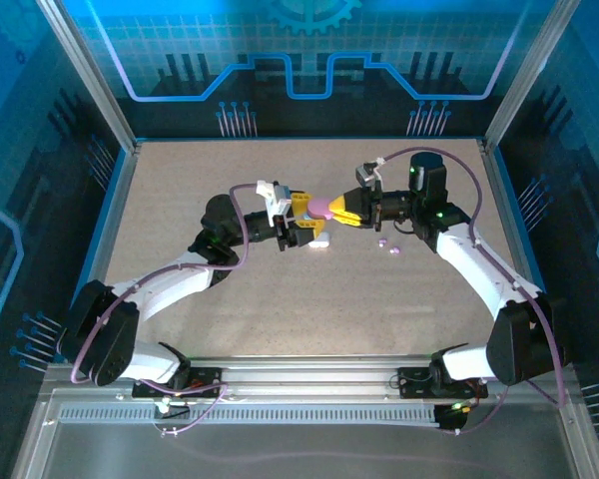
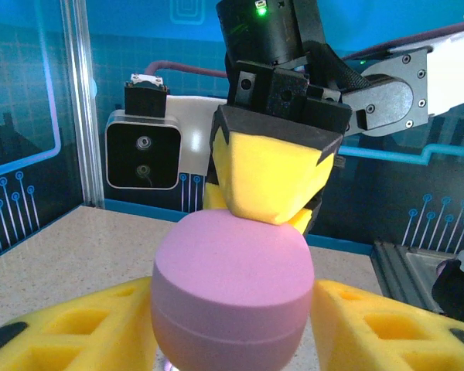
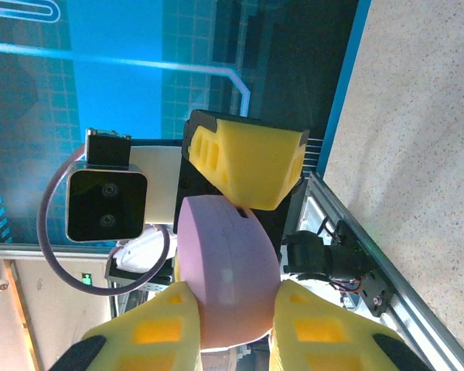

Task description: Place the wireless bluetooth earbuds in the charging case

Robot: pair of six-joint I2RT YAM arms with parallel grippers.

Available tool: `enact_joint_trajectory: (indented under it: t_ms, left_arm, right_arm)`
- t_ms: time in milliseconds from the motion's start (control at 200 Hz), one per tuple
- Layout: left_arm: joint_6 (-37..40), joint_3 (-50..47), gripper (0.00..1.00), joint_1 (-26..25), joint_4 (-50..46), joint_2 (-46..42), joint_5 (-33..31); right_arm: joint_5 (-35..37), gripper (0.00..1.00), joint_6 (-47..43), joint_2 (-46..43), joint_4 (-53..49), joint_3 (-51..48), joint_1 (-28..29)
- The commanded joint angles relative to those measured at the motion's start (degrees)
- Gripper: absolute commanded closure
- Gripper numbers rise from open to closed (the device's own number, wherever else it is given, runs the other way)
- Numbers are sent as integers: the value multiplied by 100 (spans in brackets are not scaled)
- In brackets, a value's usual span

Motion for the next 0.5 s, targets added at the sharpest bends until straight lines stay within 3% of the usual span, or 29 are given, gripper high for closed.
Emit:
enact_joint_trajectory:
  t_ms: [0, 125, 370, 495]
  left_arm:
    - [-144, 205, 51, -5, 278, 57, 206]
    - [-146, 187, 59, -1, 261, 47, 209]
    - [-75, 228, 63, -13, 92, 39, 241]
    - [-109, 240, 66, -15, 4, 30, 189]
  right_arm:
    - [-110, 79, 26, -116, 122, 129, 69]
    - [-96, 79, 24, -112, 131, 121, 89]
    - [-60, 76, 55, -131, 149, 125, 117]
    - [420, 66, -1094, -233, -1494, 521, 92]
